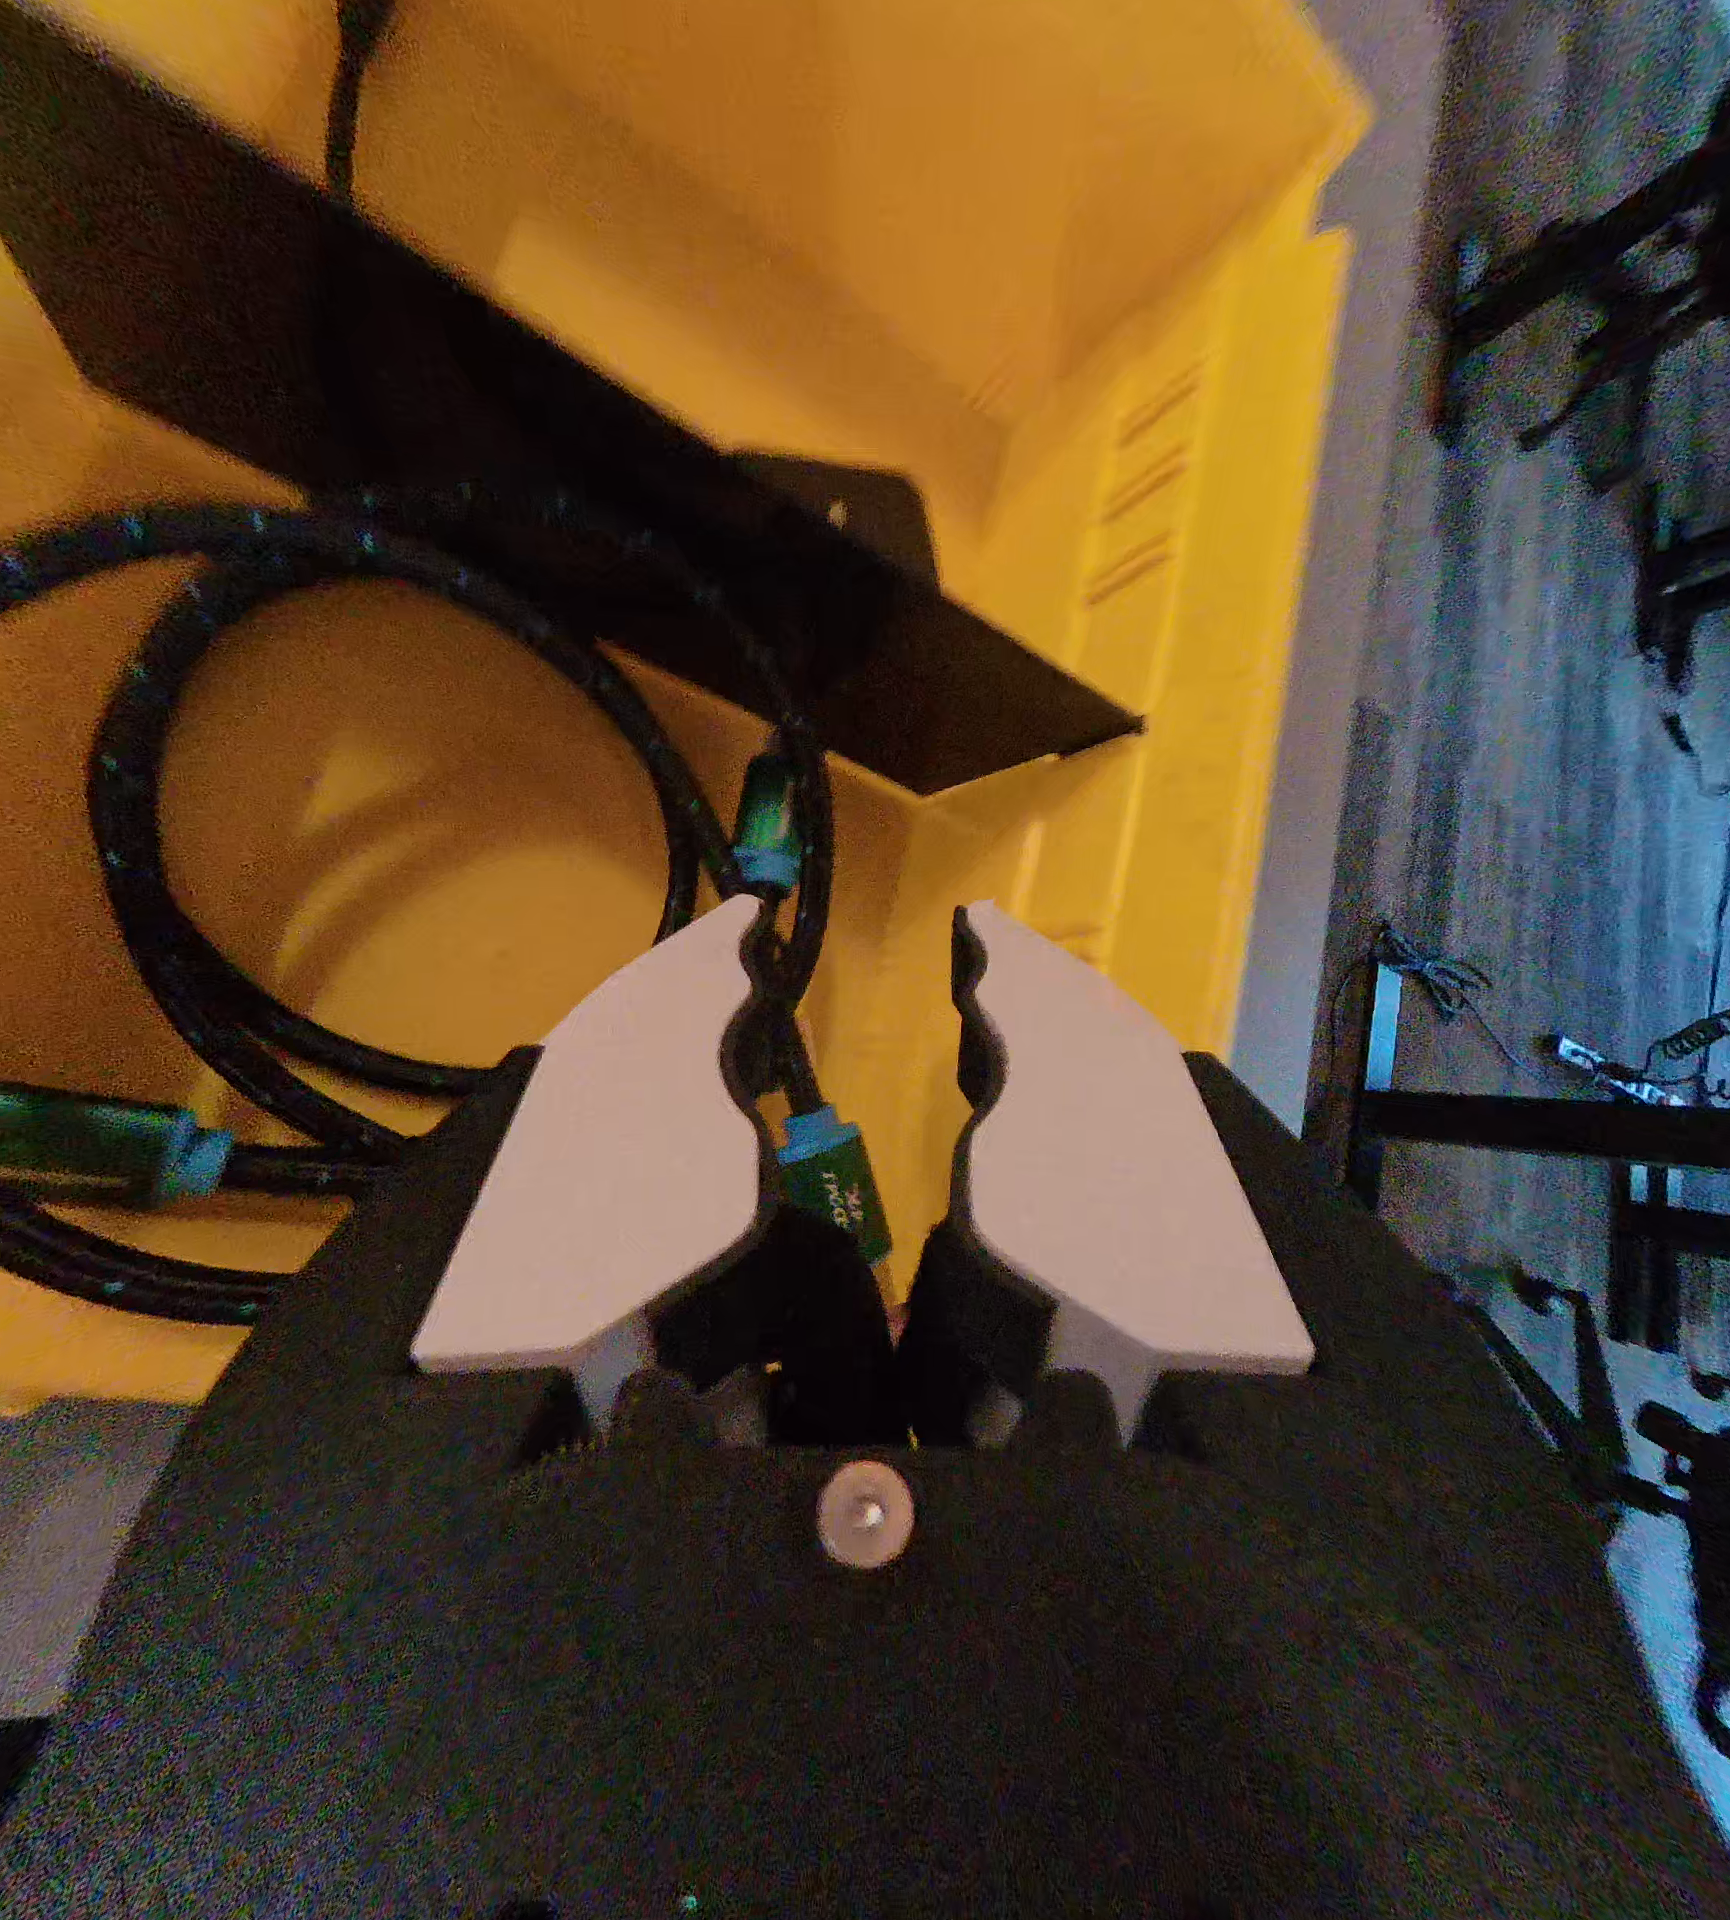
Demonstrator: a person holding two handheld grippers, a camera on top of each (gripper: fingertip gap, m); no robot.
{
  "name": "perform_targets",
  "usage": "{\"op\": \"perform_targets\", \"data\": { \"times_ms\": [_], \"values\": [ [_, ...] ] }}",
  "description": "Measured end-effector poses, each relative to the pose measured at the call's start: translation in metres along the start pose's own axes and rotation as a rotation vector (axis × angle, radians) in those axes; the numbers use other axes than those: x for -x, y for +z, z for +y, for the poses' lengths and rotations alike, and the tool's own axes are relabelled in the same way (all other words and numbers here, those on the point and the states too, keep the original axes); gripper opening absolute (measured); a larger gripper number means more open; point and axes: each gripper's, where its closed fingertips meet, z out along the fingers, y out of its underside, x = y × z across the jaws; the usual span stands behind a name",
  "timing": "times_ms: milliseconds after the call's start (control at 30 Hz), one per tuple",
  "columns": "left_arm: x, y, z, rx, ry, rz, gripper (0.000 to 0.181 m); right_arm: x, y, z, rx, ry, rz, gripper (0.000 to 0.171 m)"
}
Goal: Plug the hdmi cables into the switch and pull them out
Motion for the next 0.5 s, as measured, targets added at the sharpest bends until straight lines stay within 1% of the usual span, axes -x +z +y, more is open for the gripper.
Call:
{"op": "perform_targets", "data": {
  "times_ms": [33,100,167,233,300,367,400,500],
  "values": [
    [0.0,0.0,0.0,-0.002,0.0,0.001,0.023,-0.003,-0.013,-0.013,-0.092,0.051,0.015,0.033],
    [-0.001,0.001,0.0,-0.005,-0.004,0.005,0.023,0.007,-0.048,-0.051,-0.351,0.145,-0.063,0.036],
    [-0.002,0.001,-0.001,-0.006,-0.007,0.013,0.023,0.035,-0.095,-0.092,-0.646,0.204,-0.263,0.043],
    [-0.005,0.0,-0.002,-0.013,-0.006,0.024,0.023,0.075,-0.144,-0.123,-0.877,0.186,-0.526,0.057],
    [-0.01,0.0,-0.005,-0.03,-0.008,0.054,0.023,0.122,-0.181,-0.142,-1.011,0.079,-0.752,0.074],
    [-0.017,-0.002,-0.012,-0.074,-0.023,0.1,0.023,0.172,-0.203,-0.154,-1.059,-0.047,-0.93,0.082],
    [-0.019,-0.003,-0.016,-0.103,-0.037,0.118,0.024,0.196,-0.21,-0.16,-1.071,-0.091,-0.999,0.081],
    [-0.024,-0.009,-0.032,-0.226,-0.085,0.164,0.023,0.263,-0.223,-0.176,-1.078,-0.141,-1.206,0.041]
  ]
}}
